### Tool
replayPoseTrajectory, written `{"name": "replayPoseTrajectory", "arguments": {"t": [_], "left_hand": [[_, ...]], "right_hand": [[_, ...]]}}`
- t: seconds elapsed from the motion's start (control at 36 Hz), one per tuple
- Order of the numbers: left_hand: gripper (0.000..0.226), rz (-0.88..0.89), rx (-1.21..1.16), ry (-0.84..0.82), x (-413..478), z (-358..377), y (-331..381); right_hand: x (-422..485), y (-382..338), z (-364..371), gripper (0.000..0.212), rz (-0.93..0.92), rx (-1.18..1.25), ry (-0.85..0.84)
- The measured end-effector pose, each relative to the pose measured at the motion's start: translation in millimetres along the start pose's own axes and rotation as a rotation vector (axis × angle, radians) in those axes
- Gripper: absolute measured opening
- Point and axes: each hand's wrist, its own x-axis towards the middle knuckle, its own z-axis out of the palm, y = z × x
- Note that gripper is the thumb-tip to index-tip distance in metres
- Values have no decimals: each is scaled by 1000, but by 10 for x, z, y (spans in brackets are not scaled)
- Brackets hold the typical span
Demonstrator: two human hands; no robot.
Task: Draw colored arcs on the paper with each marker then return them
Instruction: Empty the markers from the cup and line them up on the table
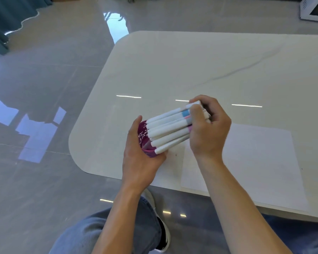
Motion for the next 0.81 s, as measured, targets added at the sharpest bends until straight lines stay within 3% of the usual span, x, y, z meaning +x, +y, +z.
{"name": "replayPoseTrajectory", "arguments": {"t": [0.17,0.25,0.53,0.72,0.81], "left_hand": [[111,-8,21,-12,37,-56,37],[107,-14,23,30,57,-81,52],[108,13,120,130,12,-92,49],[70,243,184,170,-68,-47,82],[61,290,221,176,-80,14,100]], "right_hand": [[83,205,-243,18,392,124,103],[93,303,-387,18,483,92,87],[103,492,-389,18,496,-72,-175],[252,579,-136,22,437,-324,-462],[287,628,-28,24,418,-414,-510]]}}
